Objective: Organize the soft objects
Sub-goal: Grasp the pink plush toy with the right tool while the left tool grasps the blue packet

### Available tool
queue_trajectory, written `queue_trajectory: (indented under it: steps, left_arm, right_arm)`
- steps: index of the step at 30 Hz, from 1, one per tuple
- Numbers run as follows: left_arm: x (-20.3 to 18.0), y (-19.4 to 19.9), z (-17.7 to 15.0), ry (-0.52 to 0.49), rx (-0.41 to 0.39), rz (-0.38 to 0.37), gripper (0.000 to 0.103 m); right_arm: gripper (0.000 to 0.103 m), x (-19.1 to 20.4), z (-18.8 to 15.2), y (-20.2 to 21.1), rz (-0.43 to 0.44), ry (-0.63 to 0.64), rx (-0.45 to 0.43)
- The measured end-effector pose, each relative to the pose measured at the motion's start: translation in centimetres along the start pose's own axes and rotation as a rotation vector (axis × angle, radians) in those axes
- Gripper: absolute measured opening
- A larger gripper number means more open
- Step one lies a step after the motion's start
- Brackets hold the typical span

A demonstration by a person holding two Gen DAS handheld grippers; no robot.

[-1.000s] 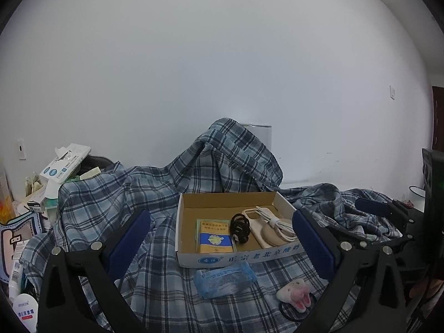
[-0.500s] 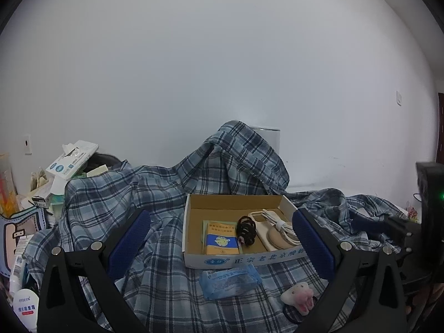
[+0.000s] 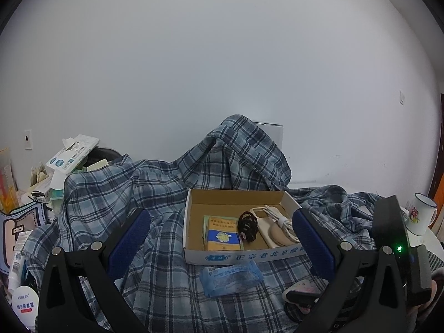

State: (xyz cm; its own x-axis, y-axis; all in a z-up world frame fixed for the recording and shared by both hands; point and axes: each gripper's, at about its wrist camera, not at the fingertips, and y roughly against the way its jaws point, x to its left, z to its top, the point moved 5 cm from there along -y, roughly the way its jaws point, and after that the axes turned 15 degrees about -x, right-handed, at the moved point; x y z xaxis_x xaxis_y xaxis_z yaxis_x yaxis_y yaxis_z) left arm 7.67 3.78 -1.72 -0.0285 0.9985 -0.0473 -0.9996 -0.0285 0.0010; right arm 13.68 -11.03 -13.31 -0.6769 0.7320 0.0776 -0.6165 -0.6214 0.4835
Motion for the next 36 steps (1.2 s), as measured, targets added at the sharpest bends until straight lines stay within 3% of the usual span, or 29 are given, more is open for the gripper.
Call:
queue_trajectory:
  steps: [5, 10, 15, 19, 22, 25, 29, 36]
  left_arm:
    - [0.3, -0.1, -0.2, 0.017, 0.009, 0.002, 0.103]
    - [0.4, -0.3, -0.3, 0.023, 0.019, 0.006, 0.103]
    - [0.4, -0.3, -0.3, 0.022, 0.020, 0.006, 0.103]
    - [0.3, -0.5, -0.4, 0.023, 0.031, 0.001, 0.103]
    - [0.2, -1.4, -0.8, 0.023, 0.079, 0.010, 0.103]
    - [-0.1, -2.9, -2.4, 0.014, 0.189, 0.003, 0.103]
    - [-0.4, -5.0, -4.9, 0.019, 0.378, -0.015, 0.103]
    - [-1.6, -6.8, -6.9, 0.000, 0.530, -0.037, 0.103]
  right_arm:
    - [0.054, 0.2, -0.7, -0.8, 0.022, -0.003, 0.050]
    - [0.038, 0.2, -0.9, -1.0, 0.022, -0.003, 0.064]
    - [0.037, -0.3, 0.0, 0.0, -0.017, -0.003, 0.003]
    - [0.037, -1.4, 1.4, 1.5, -0.079, -0.017, -0.099]
    - [0.037, -2.7, 2.4, 2.8, -0.144, -0.041, -0.176]
    - [0.037, -4.0, 3.1, 3.4, -0.198, -0.075, -0.213]
    - [0.037, -5.1, 3.2, 3.1, -0.200, -0.121, -0.202]
    - [0.037, -5.6, 3.2, 3.6, -0.198, -0.152, -0.213]
